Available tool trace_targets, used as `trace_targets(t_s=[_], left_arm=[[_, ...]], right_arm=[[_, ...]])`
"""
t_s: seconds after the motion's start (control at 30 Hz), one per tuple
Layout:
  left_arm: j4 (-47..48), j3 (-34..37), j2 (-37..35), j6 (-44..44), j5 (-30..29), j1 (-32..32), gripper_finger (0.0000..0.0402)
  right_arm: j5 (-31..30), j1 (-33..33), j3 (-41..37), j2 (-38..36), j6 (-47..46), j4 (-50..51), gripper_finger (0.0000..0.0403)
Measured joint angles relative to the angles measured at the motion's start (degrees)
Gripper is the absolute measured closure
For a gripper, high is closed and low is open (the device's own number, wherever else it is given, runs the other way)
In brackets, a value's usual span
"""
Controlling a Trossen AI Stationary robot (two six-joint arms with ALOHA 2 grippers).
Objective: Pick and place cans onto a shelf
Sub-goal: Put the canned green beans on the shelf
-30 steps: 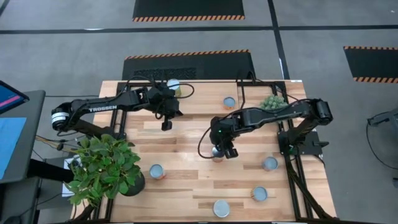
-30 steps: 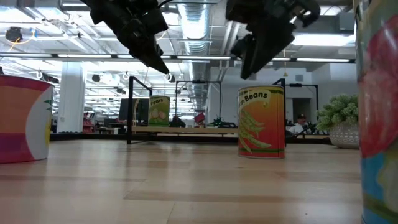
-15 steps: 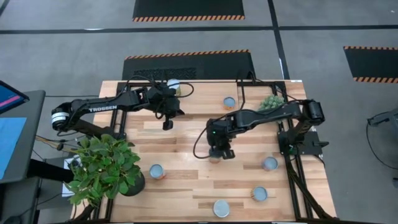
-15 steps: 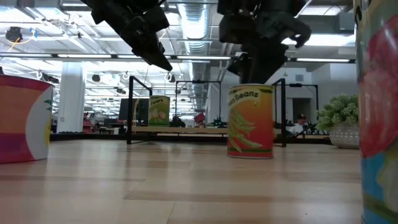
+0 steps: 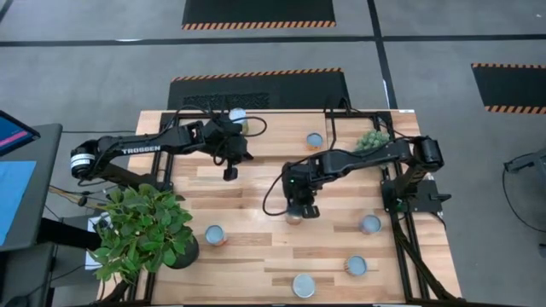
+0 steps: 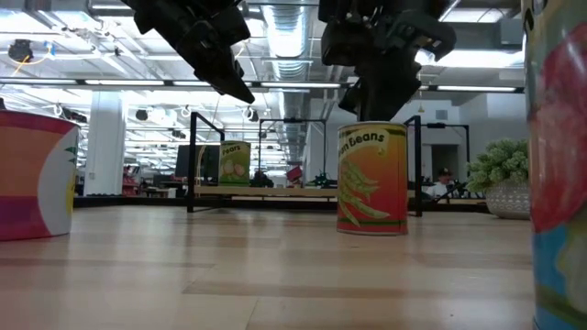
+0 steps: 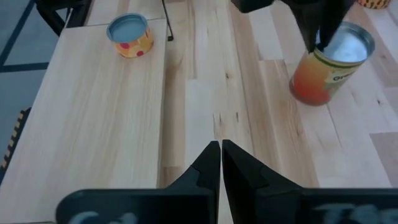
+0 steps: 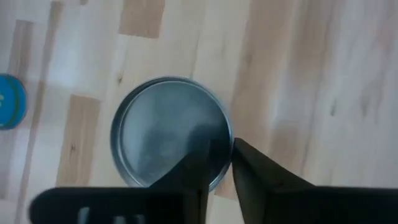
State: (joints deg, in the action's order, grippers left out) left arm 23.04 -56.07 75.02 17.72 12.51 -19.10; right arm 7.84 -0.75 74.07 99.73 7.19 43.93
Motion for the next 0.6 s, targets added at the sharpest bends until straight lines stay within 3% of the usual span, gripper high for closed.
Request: trace_targets(t_s=[0.23, 0.6], left_arm=[[0.4, 0.0, 0.0, 0.0, -0.1, 0.7, 0.0396], [2.3, 0.0, 0.0, 0.5, -0.2, 0.8, 0.0396]], right_arm=[[-1.0, 2.0, 1.9, 0.1, -0.7, 0.6, 0.0391], [-0.4, 4.9, 3.0, 0.1, -0.3, 0.8, 0.0399]])
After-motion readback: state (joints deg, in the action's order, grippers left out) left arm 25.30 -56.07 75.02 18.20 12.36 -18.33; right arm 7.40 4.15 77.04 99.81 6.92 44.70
